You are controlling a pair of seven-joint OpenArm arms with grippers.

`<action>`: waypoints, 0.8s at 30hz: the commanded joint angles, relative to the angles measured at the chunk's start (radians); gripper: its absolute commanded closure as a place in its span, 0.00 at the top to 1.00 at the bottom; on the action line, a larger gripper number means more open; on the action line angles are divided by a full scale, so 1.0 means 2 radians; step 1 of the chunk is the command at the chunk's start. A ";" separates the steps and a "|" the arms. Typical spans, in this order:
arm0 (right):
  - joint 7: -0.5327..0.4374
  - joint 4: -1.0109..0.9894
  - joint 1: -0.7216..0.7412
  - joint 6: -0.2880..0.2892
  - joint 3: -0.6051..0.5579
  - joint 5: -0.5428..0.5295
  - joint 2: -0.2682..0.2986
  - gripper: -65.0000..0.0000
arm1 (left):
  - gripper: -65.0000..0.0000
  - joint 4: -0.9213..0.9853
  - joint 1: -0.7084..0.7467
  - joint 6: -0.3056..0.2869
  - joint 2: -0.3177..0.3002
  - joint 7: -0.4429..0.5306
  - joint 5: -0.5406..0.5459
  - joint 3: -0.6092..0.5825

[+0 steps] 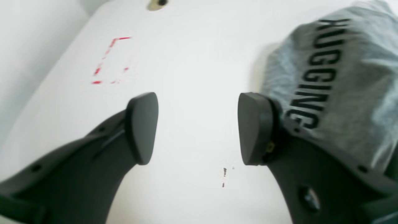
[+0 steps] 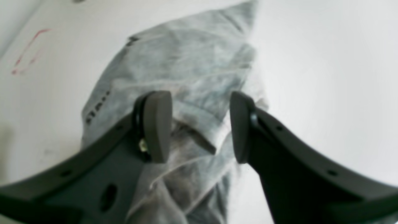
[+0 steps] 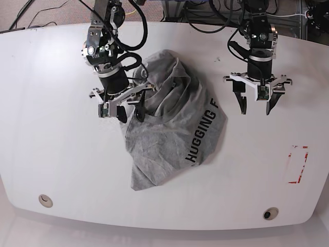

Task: Layout the t-shirt on the table in an organized manner, then fold the t-shirt properly
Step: 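Grasp a fold of the grey t-shirt with the right gripper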

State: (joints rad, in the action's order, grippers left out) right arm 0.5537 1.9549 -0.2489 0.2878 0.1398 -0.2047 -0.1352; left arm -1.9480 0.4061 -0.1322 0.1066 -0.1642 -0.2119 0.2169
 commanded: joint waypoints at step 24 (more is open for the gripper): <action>0.060 -0.070 0.055 0.001 0.048 -0.098 -0.002 0.45 | 0.58 -0.010 -0.001 0.005 -0.029 0.013 0.000 -0.005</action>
State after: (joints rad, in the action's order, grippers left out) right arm 0.6926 1.8004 -0.1555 0.2806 0.2405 -0.3752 -0.1383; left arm -1.9480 0.4068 -0.1314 0.0525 -0.1650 -0.2123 0.2043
